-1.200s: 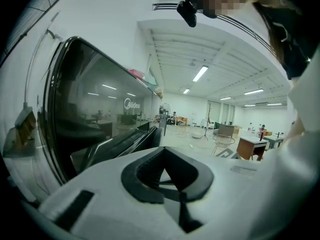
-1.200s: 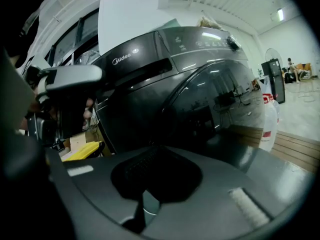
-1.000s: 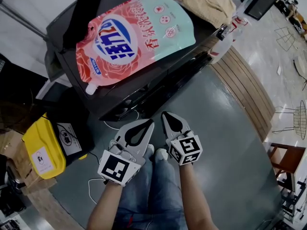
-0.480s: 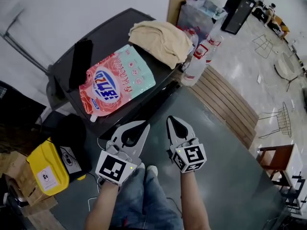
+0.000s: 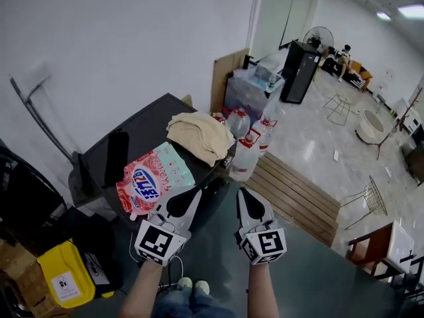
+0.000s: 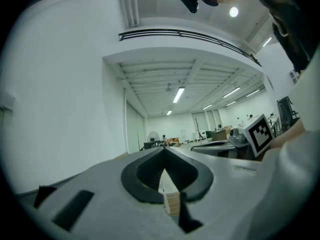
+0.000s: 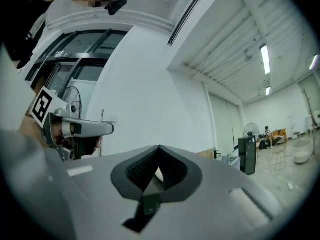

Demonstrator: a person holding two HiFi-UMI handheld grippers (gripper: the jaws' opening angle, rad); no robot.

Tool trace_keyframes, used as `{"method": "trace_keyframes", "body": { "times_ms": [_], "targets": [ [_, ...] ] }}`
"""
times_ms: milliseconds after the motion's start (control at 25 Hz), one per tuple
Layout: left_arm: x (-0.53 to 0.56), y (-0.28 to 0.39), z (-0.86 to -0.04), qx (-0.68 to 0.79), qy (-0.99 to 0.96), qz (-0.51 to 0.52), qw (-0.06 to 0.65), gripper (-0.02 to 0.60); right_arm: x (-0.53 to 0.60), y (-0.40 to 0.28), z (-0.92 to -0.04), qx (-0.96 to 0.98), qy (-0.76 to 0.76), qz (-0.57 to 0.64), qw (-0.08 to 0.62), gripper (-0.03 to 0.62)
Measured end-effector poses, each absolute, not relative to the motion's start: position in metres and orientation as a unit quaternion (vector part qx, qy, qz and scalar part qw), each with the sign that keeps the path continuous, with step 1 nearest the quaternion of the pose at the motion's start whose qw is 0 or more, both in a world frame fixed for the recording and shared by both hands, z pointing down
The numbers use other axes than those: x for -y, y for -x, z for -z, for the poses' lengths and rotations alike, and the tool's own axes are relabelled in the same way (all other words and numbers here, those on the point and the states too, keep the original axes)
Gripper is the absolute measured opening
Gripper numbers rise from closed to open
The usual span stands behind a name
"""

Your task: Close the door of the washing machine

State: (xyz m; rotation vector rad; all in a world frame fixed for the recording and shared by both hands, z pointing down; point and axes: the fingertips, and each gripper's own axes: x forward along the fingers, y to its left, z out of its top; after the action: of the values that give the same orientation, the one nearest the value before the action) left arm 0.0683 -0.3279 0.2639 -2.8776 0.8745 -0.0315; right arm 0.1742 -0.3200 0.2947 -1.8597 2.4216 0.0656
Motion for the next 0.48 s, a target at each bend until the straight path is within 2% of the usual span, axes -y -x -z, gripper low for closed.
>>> {"method": "trace_keyframes", "body": {
  "times_ms": [480],
  "targets": [
    [0.332,-0.083,-0.189,-0.276,0.955,-0.045,0.101,-0.002,0.308,-0.191,-0.201,-0.761,0.639,-0.086,0.077,0.012]
  ]
}}
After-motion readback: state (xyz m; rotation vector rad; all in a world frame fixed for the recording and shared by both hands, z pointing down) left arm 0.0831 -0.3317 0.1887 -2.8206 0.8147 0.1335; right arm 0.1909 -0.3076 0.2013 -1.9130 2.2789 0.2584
